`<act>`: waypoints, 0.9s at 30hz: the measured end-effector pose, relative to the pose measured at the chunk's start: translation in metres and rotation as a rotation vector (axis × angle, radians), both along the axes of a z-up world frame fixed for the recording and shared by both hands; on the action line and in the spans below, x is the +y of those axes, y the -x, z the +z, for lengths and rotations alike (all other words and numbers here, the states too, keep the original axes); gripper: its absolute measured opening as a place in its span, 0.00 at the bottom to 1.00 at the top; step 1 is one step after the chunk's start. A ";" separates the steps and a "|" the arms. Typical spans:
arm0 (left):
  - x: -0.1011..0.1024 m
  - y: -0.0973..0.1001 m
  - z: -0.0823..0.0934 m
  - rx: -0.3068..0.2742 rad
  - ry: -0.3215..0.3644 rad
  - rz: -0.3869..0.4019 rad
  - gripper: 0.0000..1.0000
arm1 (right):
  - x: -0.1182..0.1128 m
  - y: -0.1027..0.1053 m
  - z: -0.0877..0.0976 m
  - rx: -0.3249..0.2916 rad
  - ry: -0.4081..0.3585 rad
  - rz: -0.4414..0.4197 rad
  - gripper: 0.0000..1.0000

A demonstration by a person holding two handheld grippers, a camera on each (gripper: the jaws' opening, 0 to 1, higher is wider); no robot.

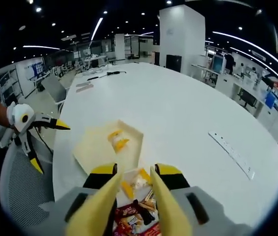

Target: Place the target food into the container with the food tongs after gripping and lifting it, then release it inside without dropping or visibly crushing the food.

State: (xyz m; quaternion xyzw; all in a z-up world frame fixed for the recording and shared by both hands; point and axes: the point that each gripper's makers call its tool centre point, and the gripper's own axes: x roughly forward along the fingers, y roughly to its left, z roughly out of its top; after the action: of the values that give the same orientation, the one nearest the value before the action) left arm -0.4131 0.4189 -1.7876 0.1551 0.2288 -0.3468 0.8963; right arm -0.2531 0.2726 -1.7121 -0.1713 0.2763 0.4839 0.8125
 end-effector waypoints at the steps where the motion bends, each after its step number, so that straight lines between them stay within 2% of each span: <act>1: 0.000 0.000 0.000 -0.002 -0.002 -0.002 0.96 | 0.000 -0.002 -0.001 -0.008 0.002 -0.010 0.29; 14: -0.003 0.001 0.002 -0.009 0.010 -0.009 0.95 | 0.004 -0.008 -0.025 -0.023 0.011 -0.071 0.29; 19: -0.004 0.002 0.001 0.002 0.009 -0.015 0.94 | 0.009 -0.008 -0.045 -0.001 0.012 -0.078 0.29; 21: -0.005 0.003 0.001 0.005 0.020 -0.016 0.94 | 0.007 -0.011 -0.058 0.007 0.034 -0.086 0.29; 25: -0.007 0.005 -0.005 0.034 0.005 -0.023 0.95 | 0.006 -0.005 -0.062 0.024 0.043 -0.114 0.29; 27: -0.011 0.010 -0.012 0.070 -0.008 -0.056 0.98 | 0.007 -0.008 -0.061 -0.001 0.053 -0.122 0.29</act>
State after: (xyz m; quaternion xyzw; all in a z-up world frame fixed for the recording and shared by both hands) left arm -0.4226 0.4082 -1.7999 0.1529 0.2568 -0.3761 0.8771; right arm -0.2450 0.2793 -1.7729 -0.1757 0.2985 0.4261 0.8357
